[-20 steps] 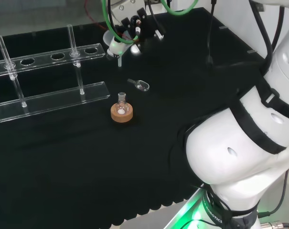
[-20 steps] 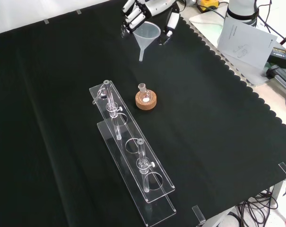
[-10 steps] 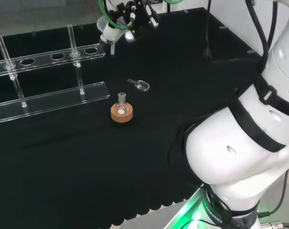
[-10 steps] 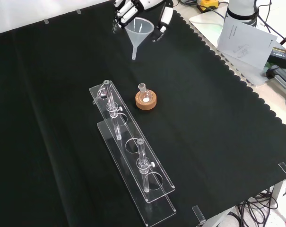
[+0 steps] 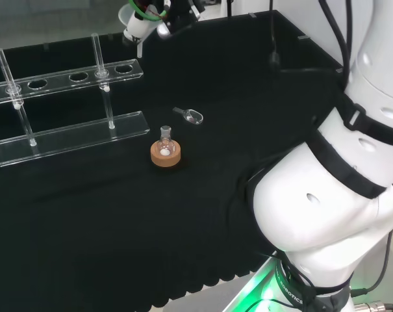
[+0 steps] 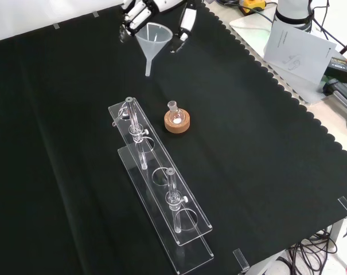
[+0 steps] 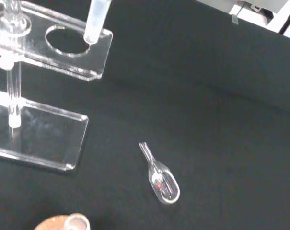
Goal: Put the funnel back on the funnel stand.
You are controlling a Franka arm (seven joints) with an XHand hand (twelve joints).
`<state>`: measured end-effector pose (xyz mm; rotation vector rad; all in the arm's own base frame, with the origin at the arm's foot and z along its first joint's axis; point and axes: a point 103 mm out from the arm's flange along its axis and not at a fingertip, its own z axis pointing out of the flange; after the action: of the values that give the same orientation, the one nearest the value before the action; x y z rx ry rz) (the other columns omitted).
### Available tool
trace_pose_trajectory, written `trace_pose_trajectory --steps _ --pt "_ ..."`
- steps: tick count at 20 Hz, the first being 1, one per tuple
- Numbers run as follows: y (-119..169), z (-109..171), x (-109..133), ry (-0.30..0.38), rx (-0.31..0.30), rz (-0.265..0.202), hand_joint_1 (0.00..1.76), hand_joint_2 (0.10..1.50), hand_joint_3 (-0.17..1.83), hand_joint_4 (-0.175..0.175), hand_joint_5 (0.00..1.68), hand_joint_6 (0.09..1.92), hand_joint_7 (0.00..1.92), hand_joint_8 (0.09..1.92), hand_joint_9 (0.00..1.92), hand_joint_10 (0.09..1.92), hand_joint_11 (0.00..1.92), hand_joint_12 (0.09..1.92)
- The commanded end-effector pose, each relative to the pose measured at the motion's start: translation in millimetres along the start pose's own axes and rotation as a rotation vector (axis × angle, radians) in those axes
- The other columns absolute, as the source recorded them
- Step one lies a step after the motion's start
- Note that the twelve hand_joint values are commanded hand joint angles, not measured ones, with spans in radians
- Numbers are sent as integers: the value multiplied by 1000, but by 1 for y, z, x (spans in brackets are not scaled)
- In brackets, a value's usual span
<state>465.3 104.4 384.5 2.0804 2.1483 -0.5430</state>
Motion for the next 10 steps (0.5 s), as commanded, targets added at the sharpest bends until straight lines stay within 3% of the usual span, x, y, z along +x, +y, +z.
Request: trace_pose_trajectory --steps 1,10 --pt "39 -2 7 2 16 -41 618 885 406 -52 515 87 536 701 1053 530 603 1274" --pt "64 9 15 10 16 -72 631 872 405 -52 517 87 535 700 1050 531 605 1273"
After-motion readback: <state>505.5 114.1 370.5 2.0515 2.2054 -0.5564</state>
